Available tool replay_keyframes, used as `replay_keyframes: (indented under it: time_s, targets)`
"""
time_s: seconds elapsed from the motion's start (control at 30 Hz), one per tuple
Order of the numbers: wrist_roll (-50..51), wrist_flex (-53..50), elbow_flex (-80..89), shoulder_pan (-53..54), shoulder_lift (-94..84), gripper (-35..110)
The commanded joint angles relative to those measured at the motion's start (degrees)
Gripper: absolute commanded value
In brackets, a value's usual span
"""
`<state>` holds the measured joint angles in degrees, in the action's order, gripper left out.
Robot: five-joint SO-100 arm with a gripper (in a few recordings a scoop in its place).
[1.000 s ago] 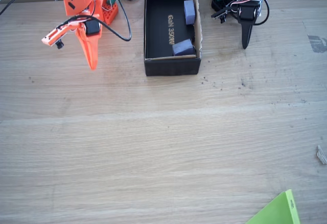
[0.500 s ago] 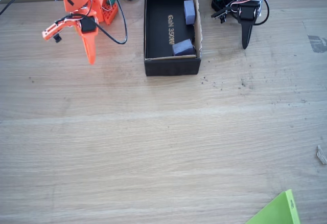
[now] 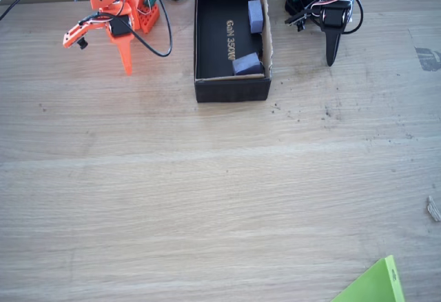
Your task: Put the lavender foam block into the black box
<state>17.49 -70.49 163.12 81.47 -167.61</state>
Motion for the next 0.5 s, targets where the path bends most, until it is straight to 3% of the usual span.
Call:
replay_keyframes:
  time_s: [0.0,0.47]
  targets:
    - [0.0,-1.1,0.3,0.7,-0.4,0]
    - [0.0,-1.1,0.3,-1.0,-0.4,0]
